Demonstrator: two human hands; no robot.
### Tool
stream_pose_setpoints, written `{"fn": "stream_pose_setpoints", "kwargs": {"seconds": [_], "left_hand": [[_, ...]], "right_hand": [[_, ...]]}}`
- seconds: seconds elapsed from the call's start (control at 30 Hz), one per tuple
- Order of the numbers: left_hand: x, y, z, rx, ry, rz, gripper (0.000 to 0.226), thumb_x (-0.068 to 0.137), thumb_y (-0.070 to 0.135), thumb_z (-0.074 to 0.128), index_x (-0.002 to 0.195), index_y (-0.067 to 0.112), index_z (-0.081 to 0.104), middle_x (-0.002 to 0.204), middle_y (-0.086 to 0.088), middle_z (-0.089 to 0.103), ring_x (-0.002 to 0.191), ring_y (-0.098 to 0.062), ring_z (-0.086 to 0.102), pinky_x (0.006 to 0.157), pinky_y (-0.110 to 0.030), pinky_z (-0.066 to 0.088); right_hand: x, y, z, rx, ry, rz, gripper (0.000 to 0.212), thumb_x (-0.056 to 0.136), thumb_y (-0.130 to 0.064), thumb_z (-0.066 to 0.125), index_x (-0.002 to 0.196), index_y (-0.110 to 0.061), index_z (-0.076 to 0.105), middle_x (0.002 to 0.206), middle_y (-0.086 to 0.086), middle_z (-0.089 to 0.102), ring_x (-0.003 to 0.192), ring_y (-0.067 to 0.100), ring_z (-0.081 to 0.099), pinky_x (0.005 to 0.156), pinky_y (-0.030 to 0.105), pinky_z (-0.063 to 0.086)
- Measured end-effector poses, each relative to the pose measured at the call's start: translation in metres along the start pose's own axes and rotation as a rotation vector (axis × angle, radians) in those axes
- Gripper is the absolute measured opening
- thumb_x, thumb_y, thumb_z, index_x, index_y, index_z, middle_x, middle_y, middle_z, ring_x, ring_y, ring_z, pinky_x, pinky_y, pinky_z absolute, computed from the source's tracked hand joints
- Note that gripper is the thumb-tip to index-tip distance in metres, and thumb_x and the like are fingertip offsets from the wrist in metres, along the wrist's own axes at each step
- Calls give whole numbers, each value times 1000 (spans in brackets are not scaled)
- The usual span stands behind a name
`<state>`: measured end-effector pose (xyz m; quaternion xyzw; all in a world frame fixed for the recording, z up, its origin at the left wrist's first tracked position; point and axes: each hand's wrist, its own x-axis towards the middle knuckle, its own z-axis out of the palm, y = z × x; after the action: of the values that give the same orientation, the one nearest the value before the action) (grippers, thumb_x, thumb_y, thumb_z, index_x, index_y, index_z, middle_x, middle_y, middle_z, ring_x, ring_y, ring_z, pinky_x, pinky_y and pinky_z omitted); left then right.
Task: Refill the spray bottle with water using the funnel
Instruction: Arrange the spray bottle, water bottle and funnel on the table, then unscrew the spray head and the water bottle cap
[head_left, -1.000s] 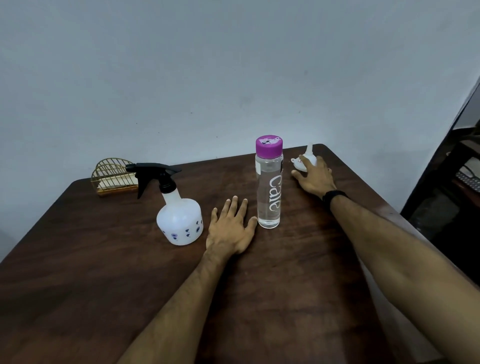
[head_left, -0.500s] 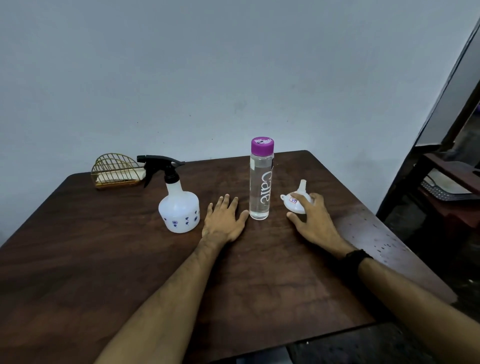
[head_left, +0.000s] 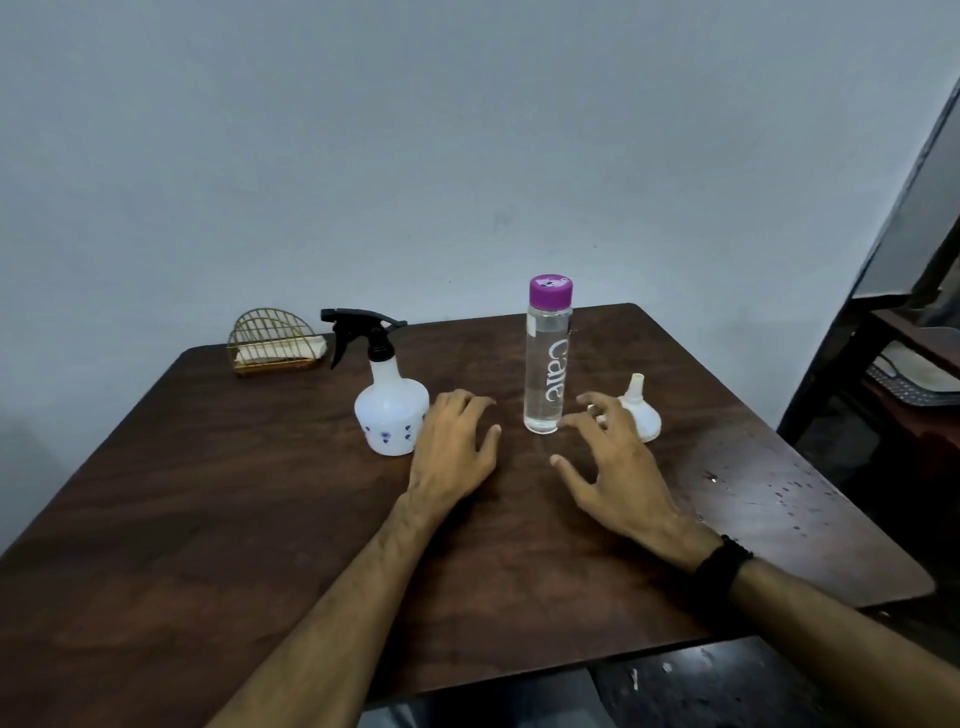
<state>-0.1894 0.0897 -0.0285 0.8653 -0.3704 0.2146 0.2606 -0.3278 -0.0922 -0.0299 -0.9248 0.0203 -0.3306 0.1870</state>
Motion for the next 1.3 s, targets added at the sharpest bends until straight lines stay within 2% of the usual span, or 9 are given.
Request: {"fn": "stream_pose_setpoints", "kwargs": {"seconds": [0.13, 0.27, 0.4, 0.5, 0.67, 0.87, 1.0, 1.17, 1.3], "left_hand": [[15, -5, -44, 68, 401, 71, 31, 84, 23, 70, 112, 10, 69, 109, -10, 65, 108, -27, 58, 90, -39, 47], [46, -12, -103, 139, 587, -83, 49, 78, 32, 71, 120, 10, 60, 121, -11, 58, 117, -29, 52, 96, -38, 40], [64, -33, -134, -128, 484, -386, 83, 69, 37, 83, 137, 11, 43, 134, -8, 48, 124, -23, 48, 102, -37, 42], [63, -48, -136, -490, 315, -647, 100, 67, 33, 91, 145, 15, 31, 126, -4, 50, 117, -19, 52, 95, -32, 44], [45, -66, -118, -881, 213, -703, 55, 73, 5, 86, 122, 10, 62, 114, -5, 71, 109, -17, 67, 85, -24, 52], [50, -78, -116, -778, 75, -582, 31, 69, 9, 89, 94, 19, 73, 99, 1, 76, 95, -11, 72, 81, -25, 55], [48, -75, -107, -720, 192, -572, 29, 68, 9, 90, 91, 17, 75, 92, 3, 77, 88, -10, 74, 78, -25, 58], [45, -54, -97, -499, 354, -614, 28, 66, 30, 93, 83, 23, 71, 76, 16, 69, 75, 1, 67, 68, -18, 54], [42, -34, -88, -361, 455, -647, 45, 60, 51, 91, 77, 18, 68, 69, 8, 68, 68, -9, 66, 64, -29, 55]], "right_hand": [[24, -46, 25, 181, -114, -84, 46, 83, -34, 71, 124, -22, 54, 131, -5, 43, 121, 11, 50, 97, 33, 51], [61, -81, 62, 321, -222, -9, 66, 84, -42, 72, 139, -20, 42, 141, -4, 40, 129, 13, 46, 106, 38, 46], [104, -106, 90, 424, -289, 127, 92, 82, -56, 72, 153, -18, 27, 158, 1, 31, 141, 19, 36, 111, 37, 40], [125, -117, 102, 500, -386, 182, 86, 83, -53, 72, 151, -20, 31, 155, 3, 38, 139, 22, 39, 107, 38, 40], [118, -114, 125, 592, -399, 136, 63, 86, -41, 74, 138, -20, 47, 132, -1, 52, 116, 18, 54, 90, 30, 48], [104, -103, 140, 658, -265, 121, 78, 76, -54, 80, 141, -24, 49, 129, -9, 51, 114, 7, 52, 89, 21, 47], [101, -105, 142, 673, -170, 120, 75, 74, -50, 83, 138, -24, 53, 126, -11, 55, 110, 3, 54, 85, 11, 43], [98, -108, 148, 623, -93, 143, 74, 71, -54, 83, 133, -23, 56, 122, -12, 54, 110, 7, 55, 90, 26, 51], [93, -109, 152, 567, -75, 193, 90, 66, -71, 69, 140, -22, 51, 126, -10, 50, 116, 13, 47, 94, 32, 47]]}}
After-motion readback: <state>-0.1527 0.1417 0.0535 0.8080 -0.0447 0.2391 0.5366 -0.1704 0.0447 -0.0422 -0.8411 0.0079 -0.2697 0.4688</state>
